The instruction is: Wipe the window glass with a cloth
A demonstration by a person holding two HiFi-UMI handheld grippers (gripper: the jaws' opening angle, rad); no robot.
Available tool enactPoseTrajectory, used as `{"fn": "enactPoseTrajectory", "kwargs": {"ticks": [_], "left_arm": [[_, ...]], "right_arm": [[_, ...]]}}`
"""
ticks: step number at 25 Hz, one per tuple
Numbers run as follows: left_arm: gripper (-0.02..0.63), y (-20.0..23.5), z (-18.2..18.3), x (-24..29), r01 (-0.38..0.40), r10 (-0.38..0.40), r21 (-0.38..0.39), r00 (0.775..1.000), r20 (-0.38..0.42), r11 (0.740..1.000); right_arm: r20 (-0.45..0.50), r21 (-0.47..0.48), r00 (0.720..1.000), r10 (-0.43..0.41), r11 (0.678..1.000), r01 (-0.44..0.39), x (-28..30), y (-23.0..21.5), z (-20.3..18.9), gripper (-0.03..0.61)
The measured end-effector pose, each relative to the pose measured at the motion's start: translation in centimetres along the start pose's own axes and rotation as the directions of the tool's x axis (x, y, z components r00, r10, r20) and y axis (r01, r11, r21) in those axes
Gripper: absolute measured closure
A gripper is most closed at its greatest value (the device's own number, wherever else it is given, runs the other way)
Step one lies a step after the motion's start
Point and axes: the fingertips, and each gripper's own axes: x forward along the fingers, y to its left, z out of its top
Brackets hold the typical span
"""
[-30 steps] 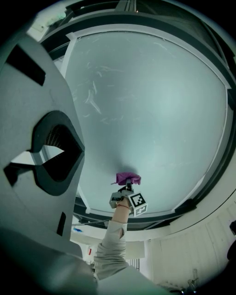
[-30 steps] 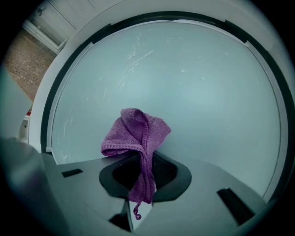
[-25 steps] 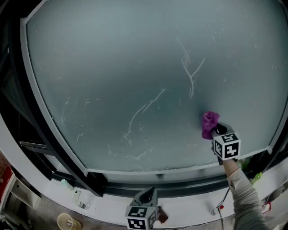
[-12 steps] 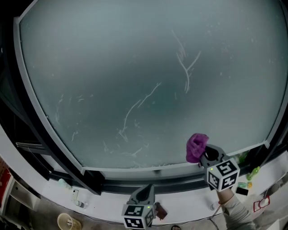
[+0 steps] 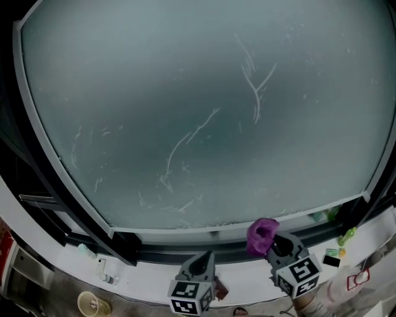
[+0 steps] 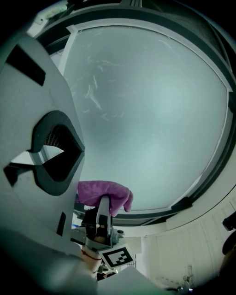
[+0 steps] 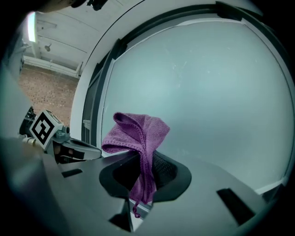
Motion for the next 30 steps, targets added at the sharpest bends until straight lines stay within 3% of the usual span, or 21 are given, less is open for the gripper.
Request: {"fn": "enactPoseTrajectory", "kwargs": {"ticks": [4, 30], "left_arm": [[0.609, -0.5, -0.1, 0.3, 0.009, -0.009, 0.024, 1.000, -0.008, 1.000], [0.609, -0.6, -0.9, -0.5, -0.006, 0.006, -0.011, 1.000, -0.027, 1.000]], "right_arm": [[0.002, 0.042, 1.000, 0.018, 0.999, -0.018, -0.8, 1.0, -1.2, 0.528], [-0.003, 0.027, 0.998, 0.055, 0.998, -0.055, -2.1, 2.0, -1.8, 0.528]]}}
